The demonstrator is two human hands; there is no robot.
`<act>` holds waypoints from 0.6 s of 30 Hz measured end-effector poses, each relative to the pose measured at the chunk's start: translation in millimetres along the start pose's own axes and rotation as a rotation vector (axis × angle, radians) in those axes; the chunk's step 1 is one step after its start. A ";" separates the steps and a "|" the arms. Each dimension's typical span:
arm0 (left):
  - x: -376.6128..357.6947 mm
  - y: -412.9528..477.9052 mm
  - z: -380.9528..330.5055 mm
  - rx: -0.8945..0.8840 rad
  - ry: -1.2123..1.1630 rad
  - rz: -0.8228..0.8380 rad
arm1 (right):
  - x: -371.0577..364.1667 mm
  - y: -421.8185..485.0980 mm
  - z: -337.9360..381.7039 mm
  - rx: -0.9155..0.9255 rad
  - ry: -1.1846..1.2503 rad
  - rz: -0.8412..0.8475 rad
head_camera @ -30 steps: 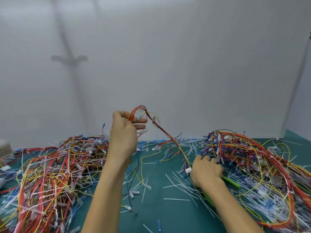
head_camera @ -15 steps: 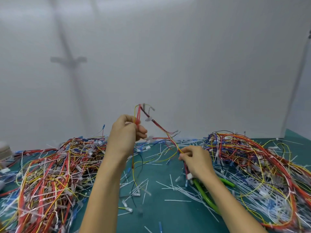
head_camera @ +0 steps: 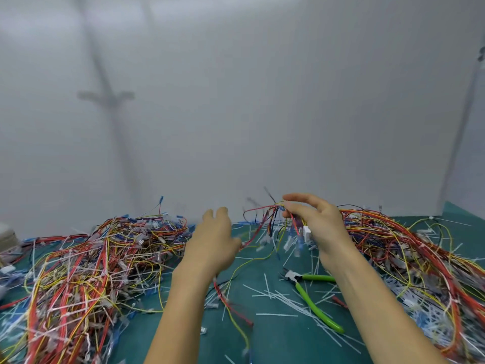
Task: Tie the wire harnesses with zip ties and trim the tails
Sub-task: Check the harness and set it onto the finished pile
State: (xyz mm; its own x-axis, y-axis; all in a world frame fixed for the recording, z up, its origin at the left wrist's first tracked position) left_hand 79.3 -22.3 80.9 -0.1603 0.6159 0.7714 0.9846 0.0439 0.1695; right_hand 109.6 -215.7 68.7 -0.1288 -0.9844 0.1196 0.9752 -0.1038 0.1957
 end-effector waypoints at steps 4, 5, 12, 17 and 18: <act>3.6 -5.3 -28.4 -0.374 -0.150 -0.052 | 4.3 -10.5 30.8 0.039 0.024 0.081; 3.9 -6.3 -34.5 -0.437 -0.176 -0.067 | 5.1 -13.7 39.0 0.061 0.021 0.093; 15.6 -13.6 -45.7 -0.577 -0.399 -0.313 | -4.6 -33.7 65.7 0.155 0.073 0.317; 21.7 -20.4 -45.8 -0.606 -0.425 -0.513 | -12.7 -42.1 77.4 0.306 0.039 0.443; 19.5 -15.0 -41.4 -0.518 -0.504 -0.459 | -11.2 -42.1 79.1 0.325 0.040 0.401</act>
State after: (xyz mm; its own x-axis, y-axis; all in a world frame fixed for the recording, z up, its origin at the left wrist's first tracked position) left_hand 58.5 -43.5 118.8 -0.3638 0.9066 0.2137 0.6537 0.0850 0.7520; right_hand 55.7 -189.1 136.1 0.2567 -0.9433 0.2107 0.8393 0.3256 0.4354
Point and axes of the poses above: each hand's wrist, its own y-axis towards the middle knuckle, its own x-axis out of the back of the hand, z = x × y, the point moved 5 cm from there along y, towards the middle knuckle, and after that the axes turned 15 degrees about -y, right-handed, at the moved point
